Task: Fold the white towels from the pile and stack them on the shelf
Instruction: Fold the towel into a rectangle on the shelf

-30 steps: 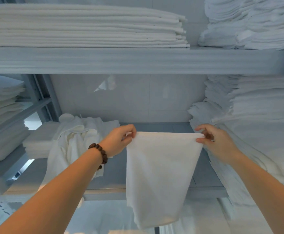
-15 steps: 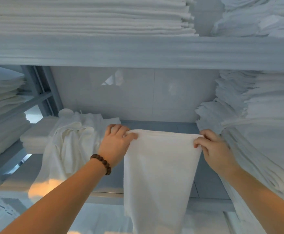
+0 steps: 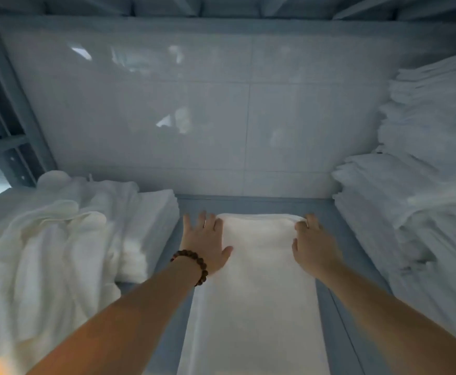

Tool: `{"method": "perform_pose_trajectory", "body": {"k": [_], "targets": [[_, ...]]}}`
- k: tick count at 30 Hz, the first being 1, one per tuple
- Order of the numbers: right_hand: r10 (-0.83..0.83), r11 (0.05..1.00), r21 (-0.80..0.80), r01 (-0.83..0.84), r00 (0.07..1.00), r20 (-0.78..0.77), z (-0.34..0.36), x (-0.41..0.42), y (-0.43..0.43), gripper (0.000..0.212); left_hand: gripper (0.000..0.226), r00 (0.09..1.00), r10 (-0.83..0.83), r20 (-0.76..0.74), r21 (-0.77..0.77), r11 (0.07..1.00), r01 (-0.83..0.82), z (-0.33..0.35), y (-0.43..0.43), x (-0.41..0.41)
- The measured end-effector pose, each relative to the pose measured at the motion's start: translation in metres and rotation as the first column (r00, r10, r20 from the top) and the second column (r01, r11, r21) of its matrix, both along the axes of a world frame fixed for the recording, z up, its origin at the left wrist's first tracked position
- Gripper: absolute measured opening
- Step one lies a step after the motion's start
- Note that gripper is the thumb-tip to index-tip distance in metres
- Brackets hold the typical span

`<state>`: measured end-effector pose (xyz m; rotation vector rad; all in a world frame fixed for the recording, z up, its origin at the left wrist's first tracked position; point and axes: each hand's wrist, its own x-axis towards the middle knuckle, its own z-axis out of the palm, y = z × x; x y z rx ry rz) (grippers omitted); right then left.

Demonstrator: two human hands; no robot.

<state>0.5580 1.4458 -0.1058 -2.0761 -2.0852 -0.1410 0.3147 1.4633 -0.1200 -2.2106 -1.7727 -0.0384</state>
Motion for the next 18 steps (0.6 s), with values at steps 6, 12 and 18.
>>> {"method": "perform_pose_trajectory", "body": {"k": [6, 12, 18], "targets": [[0.015, 0.994, -0.108, -0.005, 0.996, 0.088, -0.063, -0.002, 0.054, 0.039, 0.071, 0.999, 0.048, -0.018, -0.125, 0.991, -0.050, -0.065, 0.051, 0.005], [0.013, 0.969, -0.244, 0.029, 0.985, 0.170, -0.105, 0.002, 0.068, 0.055, 0.070, 0.997, 0.074, -0.030, -0.201, 0.976, -0.078, -0.104, 0.070, 0.009], [0.069, 0.954, -0.299, -0.029, 0.990, 0.125, -0.105, 0.009, 0.044, 0.058, 0.061, 0.995, 0.087, 0.038, -0.251, 0.965, -0.074, -0.100, 0.048, 0.010]]}}
